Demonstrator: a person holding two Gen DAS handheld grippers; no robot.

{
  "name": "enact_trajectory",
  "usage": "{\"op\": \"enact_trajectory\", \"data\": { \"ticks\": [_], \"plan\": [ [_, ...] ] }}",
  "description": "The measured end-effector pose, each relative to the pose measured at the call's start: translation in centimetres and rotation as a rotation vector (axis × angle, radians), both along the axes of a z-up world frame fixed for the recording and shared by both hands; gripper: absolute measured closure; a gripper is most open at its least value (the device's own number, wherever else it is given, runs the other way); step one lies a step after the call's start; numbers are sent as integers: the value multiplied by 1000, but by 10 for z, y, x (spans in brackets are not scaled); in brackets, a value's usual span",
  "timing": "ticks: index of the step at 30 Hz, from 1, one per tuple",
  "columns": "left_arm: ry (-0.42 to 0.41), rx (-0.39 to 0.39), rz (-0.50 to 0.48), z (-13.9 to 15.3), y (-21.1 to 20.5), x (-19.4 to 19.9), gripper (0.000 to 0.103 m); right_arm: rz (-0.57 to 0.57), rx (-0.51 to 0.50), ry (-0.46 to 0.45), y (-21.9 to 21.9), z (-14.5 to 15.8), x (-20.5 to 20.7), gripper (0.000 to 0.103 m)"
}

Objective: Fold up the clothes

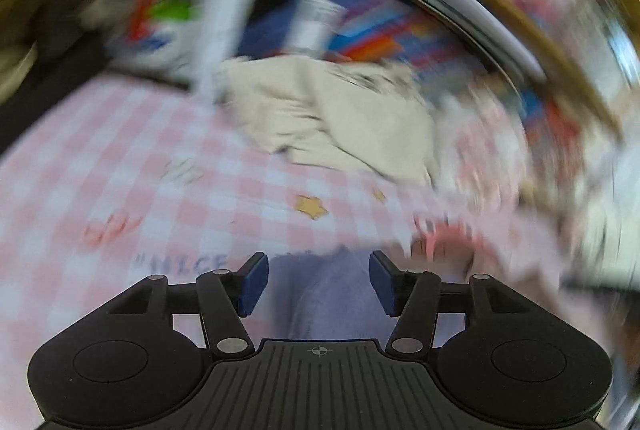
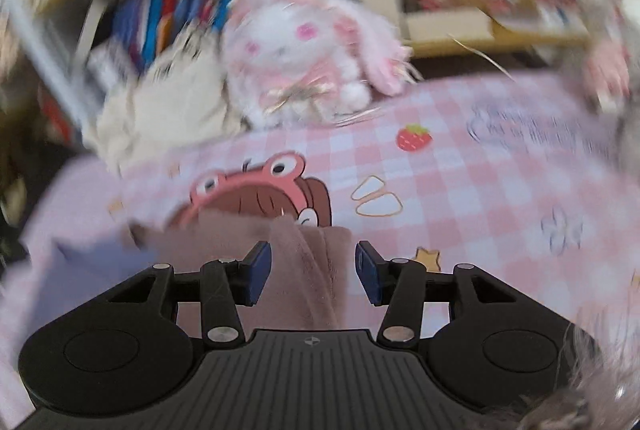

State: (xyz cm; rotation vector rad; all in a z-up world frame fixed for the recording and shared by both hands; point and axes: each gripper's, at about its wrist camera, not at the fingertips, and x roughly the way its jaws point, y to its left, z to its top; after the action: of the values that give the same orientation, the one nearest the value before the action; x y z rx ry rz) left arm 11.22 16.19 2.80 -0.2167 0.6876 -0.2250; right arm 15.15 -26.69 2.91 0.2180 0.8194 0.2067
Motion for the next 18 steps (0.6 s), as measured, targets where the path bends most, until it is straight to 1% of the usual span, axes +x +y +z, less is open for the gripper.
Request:
{"op": "enact_trajectory", "data": {
  "ticks": [1, 2, 3, 4, 5, 6, 7, 8, 9, 10, 11, 12, 13, 15, 16, 18],
  "plan": [
    [-17, 57, -38, -2, -9, 3, 49, 35, -61, -9, 8, -1, 1, 59],
    [-21, 95, -62, -5, -16, 8, 49, 41, -84, -12, 13, -5, 6, 60],
    [-11, 108, -69, -7, -19, 12, 49, 48, -107, -14, 19, -8, 10, 61],
    [6, 110, -69, -10, -20, 17, 53, 48, -126, -11, 23, -12, 14, 62],
    [22, 111, -68, -12, -21, 22, 73, 52, -142, -1, 25, -16, 18, 73],
    [38, 113, -67, -15, -23, 27, 88, 55, -156, 8, 27, -19, 21, 96],
    [55, 115, -67, -17, -24, 31, 99, 38, -112, 7, 23, -17, 21, 98],
    [50, 67, -55, -16, -19, 31, 99, 22, -67, 6, 18, -15, 20, 98],
    [29, -25, -27, -12, -9, 27, 99, 5, -22, 5, 14, -13, 20, 98],
    [32, -74, 3, -14, -3, 26, 99, -29, 29, -2, 7, -11, 18, 98],
    [50, -90, 28, -19, 1, 28, 99, -63, 78, -8, 1, -10, 16, 98],
    [68, -105, 54, -24, 5, 30, 99, -82, 73, 12, -1, -15, 19, 98],
    [94, -91, 60, -31, 4, 35, 99, -81, 57, 42, 1, -23, 25, 98],
    [138, -29, 49, -47, -3, 43, 98, -80, 25, 100, 4, -40, 35, 98],
    [134, -18, 50, -50, -4, 43, 98, -78, 24, 89, 5, -42, 35, 98],
    [132, -39, 67, -52, -3, 42, 96, -79, 23, 83, 7, -43, 36, 98]
  ]
}}
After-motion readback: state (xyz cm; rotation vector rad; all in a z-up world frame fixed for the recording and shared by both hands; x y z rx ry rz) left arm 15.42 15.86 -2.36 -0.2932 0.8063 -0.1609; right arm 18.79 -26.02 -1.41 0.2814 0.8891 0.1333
